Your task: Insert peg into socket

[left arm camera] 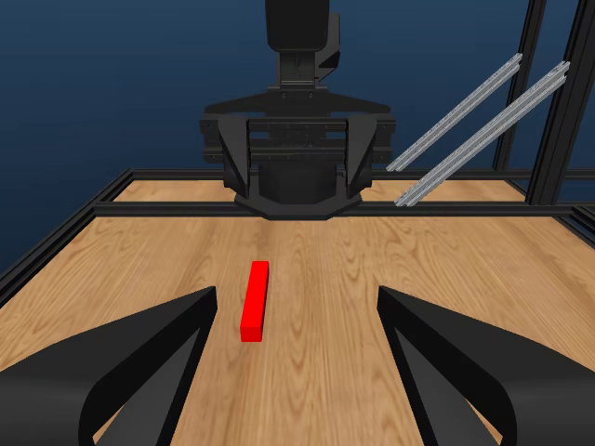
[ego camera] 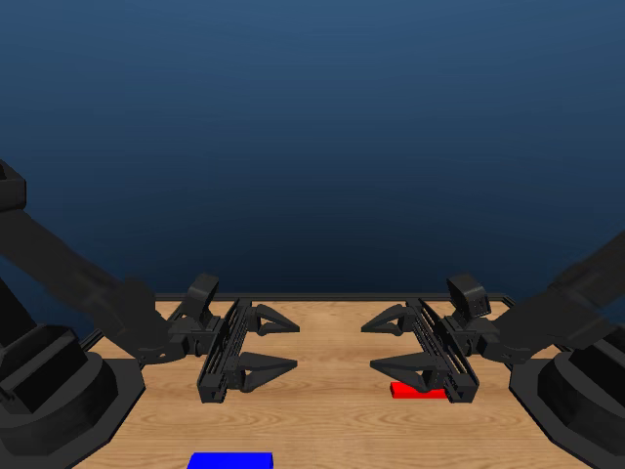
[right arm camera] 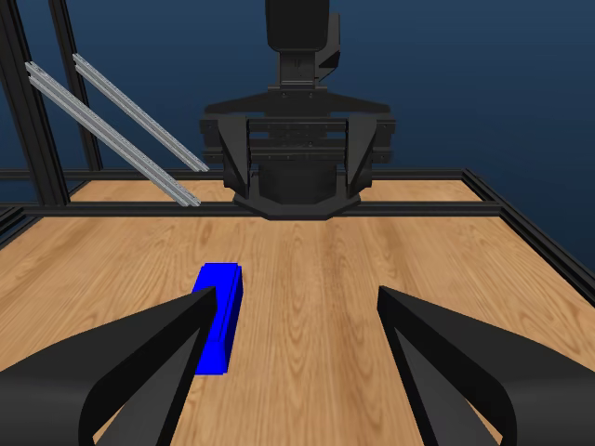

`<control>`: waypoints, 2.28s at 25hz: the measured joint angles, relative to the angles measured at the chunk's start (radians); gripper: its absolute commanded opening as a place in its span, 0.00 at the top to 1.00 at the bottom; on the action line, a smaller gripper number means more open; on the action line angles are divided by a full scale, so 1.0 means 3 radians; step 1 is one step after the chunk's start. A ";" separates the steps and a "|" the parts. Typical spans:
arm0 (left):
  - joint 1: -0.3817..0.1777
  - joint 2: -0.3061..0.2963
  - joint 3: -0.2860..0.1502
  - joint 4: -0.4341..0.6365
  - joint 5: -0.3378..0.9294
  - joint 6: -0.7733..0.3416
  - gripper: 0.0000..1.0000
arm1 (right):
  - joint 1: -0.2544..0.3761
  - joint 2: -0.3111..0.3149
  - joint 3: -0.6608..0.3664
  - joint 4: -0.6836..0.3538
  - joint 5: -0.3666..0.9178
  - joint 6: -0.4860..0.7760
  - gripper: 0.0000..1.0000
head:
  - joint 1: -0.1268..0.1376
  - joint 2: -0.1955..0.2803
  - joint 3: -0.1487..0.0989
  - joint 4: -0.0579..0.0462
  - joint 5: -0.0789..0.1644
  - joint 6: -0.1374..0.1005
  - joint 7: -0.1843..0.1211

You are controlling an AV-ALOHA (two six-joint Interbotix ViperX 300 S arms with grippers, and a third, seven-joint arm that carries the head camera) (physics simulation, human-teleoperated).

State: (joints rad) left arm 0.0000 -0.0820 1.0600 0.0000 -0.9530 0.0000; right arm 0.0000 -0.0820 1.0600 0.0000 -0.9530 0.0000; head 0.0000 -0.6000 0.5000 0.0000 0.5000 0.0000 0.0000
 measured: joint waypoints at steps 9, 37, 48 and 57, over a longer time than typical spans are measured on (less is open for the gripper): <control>-0.0123 0.0150 0.0014 0.0236 -0.0623 -0.0173 0.00 | 0.0062 0.0001 0.0156 0.0246 0.0273 0.0249 0.00 | -0.0015 0.0054 -0.0142 0.0009 0.0558 0.0074 -0.0007; -0.0741 -0.0219 -0.0156 -0.0507 0.2897 -0.1138 0.00 | 0.0389 0.0378 -0.0168 0.0388 0.0597 0.0498 0.00 | -0.0004 0.0150 -0.0082 0.0041 0.0893 0.0198 0.0027; -0.0855 0.0137 -0.0151 -0.0258 0.3106 -0.1777 1.00 | 0.0380 0.0188 0.0022 0.0500 0.0598 0.0483 0.00 | 0.0011 0.0150 -0.0079 0.0041 0.0919 0.0192 -0.0024; -0.0863 0.0146 -0.0089 -0.0296 0.2942 -0.1803 1.00 | 0.0268 -0.0184 0.0517 0.0724 0.1132 0.0443 0.00 | -0.0043 0.0150 -0.0077 -0.0022 0.0904 0.0053 -0.0247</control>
State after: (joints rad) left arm -0.2588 -0.0383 1.0333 -0.0887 -0.0704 -0.5410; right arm 0.0803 -0.1371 1.2152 0.2171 -0.6133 0.1329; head -0.0129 -0.5549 0.4769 -0.0066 0.7711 0.0158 -0.0742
